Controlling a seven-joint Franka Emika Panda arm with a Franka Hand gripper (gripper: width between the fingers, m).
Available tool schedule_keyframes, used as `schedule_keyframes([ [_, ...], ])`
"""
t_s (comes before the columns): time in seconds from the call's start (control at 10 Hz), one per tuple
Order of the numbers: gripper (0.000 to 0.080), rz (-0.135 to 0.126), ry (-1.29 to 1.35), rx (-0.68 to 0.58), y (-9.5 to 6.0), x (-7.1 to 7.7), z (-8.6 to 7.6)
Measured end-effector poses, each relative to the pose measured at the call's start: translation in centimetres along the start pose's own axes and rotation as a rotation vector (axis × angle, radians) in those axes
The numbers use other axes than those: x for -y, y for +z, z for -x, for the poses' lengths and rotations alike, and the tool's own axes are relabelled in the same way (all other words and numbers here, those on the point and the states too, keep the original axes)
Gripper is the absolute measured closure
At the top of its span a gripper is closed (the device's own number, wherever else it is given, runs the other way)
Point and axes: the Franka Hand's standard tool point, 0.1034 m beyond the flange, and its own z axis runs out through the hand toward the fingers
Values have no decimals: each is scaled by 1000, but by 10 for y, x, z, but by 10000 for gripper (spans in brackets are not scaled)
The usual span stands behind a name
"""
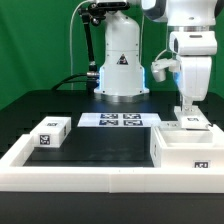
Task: Assemble cabinet
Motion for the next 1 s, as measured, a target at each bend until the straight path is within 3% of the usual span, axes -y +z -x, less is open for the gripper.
schedule_keyframes([
  [0.6, 729, 0, 6, -5, 4, -4, -2],
  [0.7, 729, 18, 7, -16, 5, -5, -2],
  [1.0, 729, 19, 8, -17, 4, -5, -2],
])
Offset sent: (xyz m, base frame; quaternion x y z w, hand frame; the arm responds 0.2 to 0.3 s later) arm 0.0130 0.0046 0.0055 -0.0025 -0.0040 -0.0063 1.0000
